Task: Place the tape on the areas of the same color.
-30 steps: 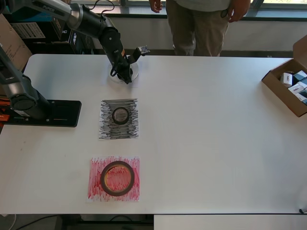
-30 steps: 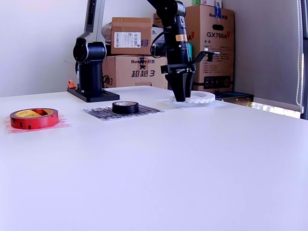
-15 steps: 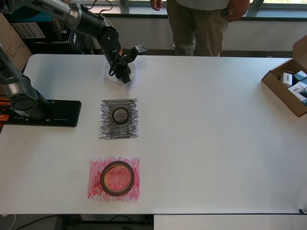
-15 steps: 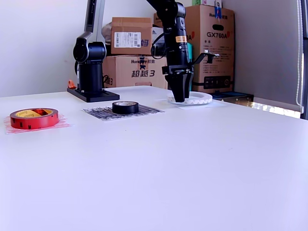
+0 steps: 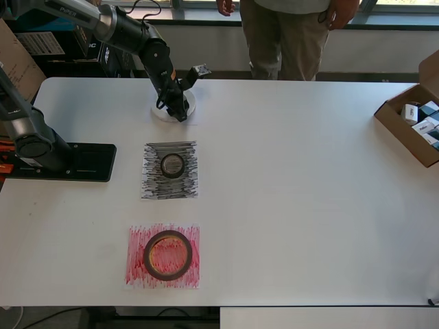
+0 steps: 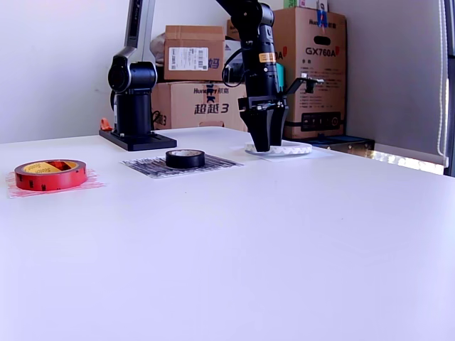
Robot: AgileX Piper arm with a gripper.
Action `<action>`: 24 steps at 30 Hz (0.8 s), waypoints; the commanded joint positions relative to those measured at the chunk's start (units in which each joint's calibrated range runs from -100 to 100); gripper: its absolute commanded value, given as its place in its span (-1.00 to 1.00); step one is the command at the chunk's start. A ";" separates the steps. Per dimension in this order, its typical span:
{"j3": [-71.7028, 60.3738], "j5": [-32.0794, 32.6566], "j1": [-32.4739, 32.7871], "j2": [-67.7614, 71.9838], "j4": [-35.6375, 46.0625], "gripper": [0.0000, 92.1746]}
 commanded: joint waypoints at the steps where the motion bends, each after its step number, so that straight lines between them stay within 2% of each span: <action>1: -0.39 0.11 -0.85 -0.59 -0.15 0.32; 24: -0.75 -0.13 0.81 -0.87 -0.15 0.35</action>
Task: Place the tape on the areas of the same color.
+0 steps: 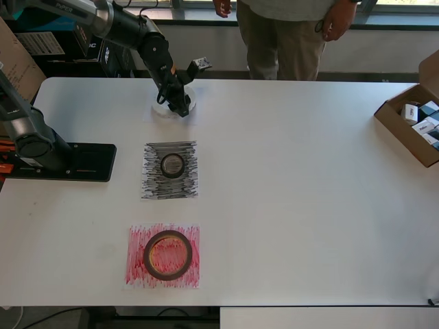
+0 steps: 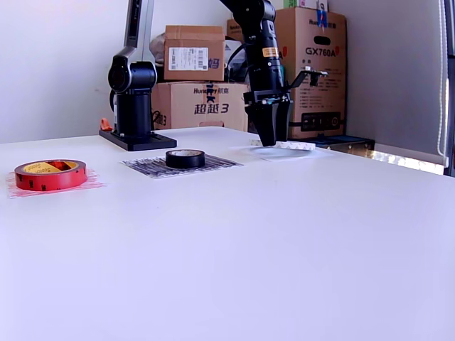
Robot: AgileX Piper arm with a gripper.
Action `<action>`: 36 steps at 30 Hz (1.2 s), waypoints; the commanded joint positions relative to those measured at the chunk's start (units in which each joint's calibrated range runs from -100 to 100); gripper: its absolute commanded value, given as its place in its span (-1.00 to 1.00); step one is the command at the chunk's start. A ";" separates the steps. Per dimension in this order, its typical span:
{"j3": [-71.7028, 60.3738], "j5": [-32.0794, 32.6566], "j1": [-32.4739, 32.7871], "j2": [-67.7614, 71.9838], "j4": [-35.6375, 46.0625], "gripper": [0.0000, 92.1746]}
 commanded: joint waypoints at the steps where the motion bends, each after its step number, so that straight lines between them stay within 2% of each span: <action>1: 0.28 -0.23 0.12 0.47 -0.15 0.39; 7: 0.18 -0.15 0.52 0.66 -0.23 0.50; 18: -1.81 -0.15 2.33 0.85 -0.32 0.50; 36: -2.63 -0.15 0.99 0.01 0.28 0.49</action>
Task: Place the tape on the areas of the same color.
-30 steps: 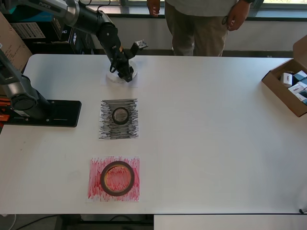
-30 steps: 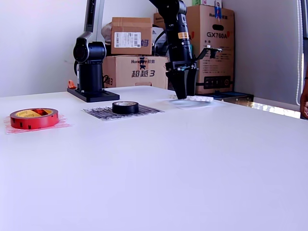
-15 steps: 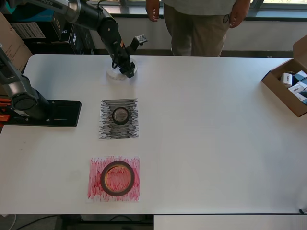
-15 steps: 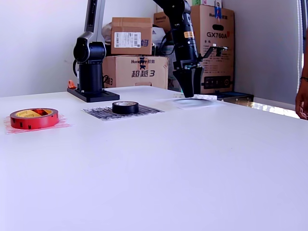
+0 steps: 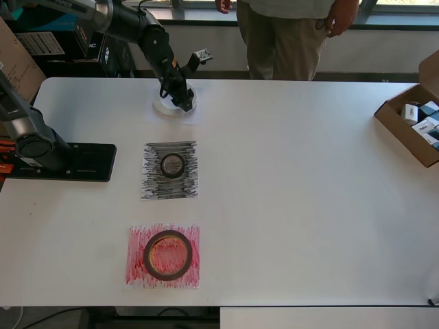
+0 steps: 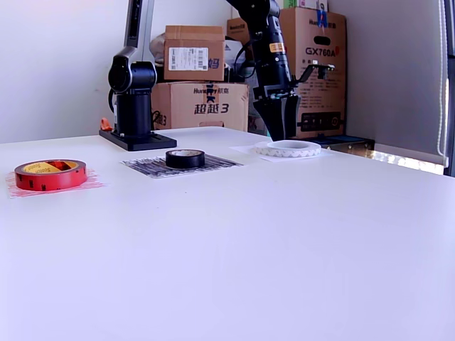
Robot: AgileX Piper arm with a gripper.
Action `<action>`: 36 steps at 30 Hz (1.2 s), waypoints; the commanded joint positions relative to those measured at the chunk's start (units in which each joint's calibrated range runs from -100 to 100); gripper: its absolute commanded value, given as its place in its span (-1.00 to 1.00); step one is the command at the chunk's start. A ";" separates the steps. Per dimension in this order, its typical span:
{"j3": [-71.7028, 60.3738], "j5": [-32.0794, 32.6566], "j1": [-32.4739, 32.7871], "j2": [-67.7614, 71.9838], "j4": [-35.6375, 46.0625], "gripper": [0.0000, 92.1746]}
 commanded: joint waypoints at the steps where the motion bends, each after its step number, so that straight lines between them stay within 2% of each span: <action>1: -0.31 -0.15 -0.39 0.02 0.27 0.49; 10: -0.76 -0.15 -1.18 -1.94 0.53 0.49; 20: 0.60 -1.13 -8.44 -27.01 0.70 0.49; 25: 1.51 -6.62 -12.15 -40.95 0.36 0.49; 29: 4.14 -15.54 -14.60 -52.74 -0.15 0.49; 32: 6.41 -18.82 -16.65 -61.90 -0.23 0.35; 36: 10.14 -20.05 -18.15 -73.97 -0.23 -0.12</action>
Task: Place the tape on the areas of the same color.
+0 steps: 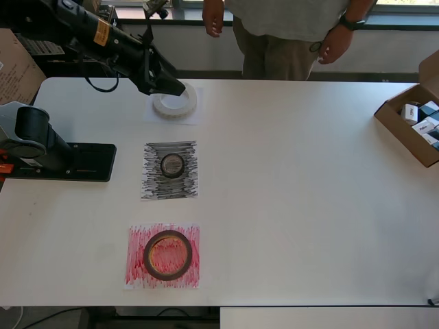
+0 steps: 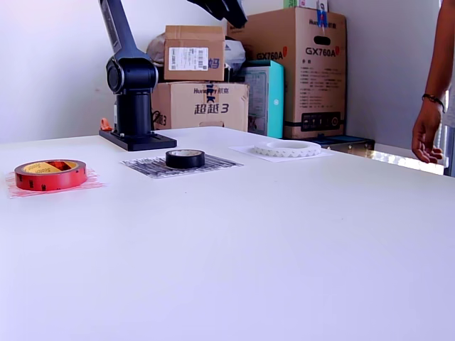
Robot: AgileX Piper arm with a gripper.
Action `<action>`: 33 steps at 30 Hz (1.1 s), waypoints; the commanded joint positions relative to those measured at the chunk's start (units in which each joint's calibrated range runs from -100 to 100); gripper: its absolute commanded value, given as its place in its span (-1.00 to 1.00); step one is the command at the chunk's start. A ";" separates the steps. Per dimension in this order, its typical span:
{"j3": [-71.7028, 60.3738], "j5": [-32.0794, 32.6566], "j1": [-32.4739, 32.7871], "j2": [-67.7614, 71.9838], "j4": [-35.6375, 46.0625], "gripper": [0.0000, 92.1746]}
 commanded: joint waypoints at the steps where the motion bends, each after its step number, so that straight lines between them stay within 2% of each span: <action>1: 4.04 -7.55 -1.99 -29.17 -0.67 -0.24; 6: 8.31 -7.63 -2.62 -42.83 -0.67 -0.78; 9: 10.40 -7.71 -2.86 -49.75 -0.75 -0.98; 11: 11.85 -7.71 -2.86 -53.59 -1.09 -1.00; 13: 14.85 -7.71 -2.94 -57.42 -4.74 -1.00; 19: 28.84 -7.95 -3.73 -69.11 -25.27 -1.00; 22: 35.66 -11.88 -3.02 -73.98 -32.15 -1.00; 29: 43.47 -15.57 -2.94 -74.82 -44.45 -1.00; 33: 48.11 -19.74 -1.99 -74.82 -50.05 -1.00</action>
